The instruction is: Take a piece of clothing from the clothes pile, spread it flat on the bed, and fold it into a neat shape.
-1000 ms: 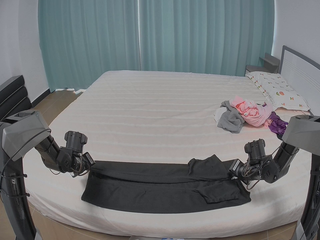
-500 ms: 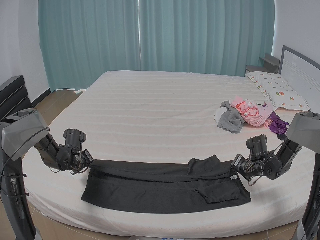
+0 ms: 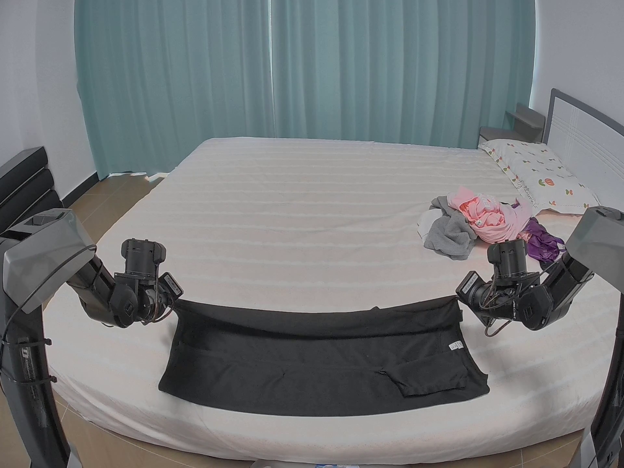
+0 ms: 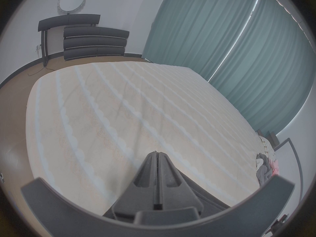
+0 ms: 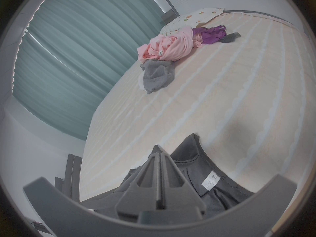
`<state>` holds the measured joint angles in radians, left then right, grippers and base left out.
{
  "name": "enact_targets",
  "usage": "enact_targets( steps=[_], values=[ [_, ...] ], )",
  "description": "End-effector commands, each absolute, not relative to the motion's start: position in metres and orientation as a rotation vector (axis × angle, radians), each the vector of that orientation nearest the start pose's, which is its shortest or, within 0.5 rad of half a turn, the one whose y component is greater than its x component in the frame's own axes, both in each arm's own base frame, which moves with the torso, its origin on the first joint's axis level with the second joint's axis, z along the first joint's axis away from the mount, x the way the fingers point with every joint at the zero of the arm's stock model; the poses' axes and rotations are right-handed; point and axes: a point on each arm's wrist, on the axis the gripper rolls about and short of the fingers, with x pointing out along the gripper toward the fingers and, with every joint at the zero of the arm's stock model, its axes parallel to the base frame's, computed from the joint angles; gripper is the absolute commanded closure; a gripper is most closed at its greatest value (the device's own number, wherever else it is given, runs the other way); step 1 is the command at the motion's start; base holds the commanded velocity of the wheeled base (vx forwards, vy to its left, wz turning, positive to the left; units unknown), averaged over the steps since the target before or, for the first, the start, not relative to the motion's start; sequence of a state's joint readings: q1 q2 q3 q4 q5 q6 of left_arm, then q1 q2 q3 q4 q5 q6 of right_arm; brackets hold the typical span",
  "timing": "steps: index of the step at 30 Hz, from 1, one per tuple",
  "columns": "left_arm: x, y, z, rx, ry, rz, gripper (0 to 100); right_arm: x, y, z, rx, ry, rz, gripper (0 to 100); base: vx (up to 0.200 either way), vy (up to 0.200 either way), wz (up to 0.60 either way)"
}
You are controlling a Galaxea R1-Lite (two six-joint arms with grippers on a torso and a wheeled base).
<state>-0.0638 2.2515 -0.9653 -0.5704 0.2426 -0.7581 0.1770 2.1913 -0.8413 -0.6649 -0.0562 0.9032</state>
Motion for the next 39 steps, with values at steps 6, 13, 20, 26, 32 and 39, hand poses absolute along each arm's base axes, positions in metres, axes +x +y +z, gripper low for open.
enact_targets(
  steps=[6, 13, 20, 26, 32, 39],
  values=[
    [0.401, -0.017, 0.041, -0.626, 0.580, 0.426, 100, 0.371, 0.058, 0.045, 0.806, 0.612, -0.183, 100, 0.000, 0.000, 0.00],
    [0.413, -0.012, 0.053, -0.638, 0.550, 0.429, 100, 0.382, 0.054, 0.053, 0.811, 0.593, -0.189, 100, 0.000, 0.000, 0.00],
    [0.422, -0.013, 0.051, -0.643, 0.547, 0.421, 100, 0.393, 0.054, 0.062, 0.817, 0.562, -0.171, 100, 0.000, 0.000, 0.00],
    [0.420, -0.014, 0.050, -0.639, 0.560, 0.422, 100, 0.395, 0.061, 0.043, 0.799, 0.679, -0.144, 100, 0.000, 0.000, 0.00],
    [0.416, -0.020, 0.048, -0.631, 0.597, 0.421, 100, 0.406, 0.066, 0.022, 0.735, 0.747, -0.104, 0, 0.000, 0.000, 0.00],
    [0.411, -0.021, 0.042, -0.633, 0.625, 0.430, 100, 0.429, 0.076, 0.009, 0.691, 0.851, 0.036, 0, 0.000, 0.000, 0.00]
  ],
)
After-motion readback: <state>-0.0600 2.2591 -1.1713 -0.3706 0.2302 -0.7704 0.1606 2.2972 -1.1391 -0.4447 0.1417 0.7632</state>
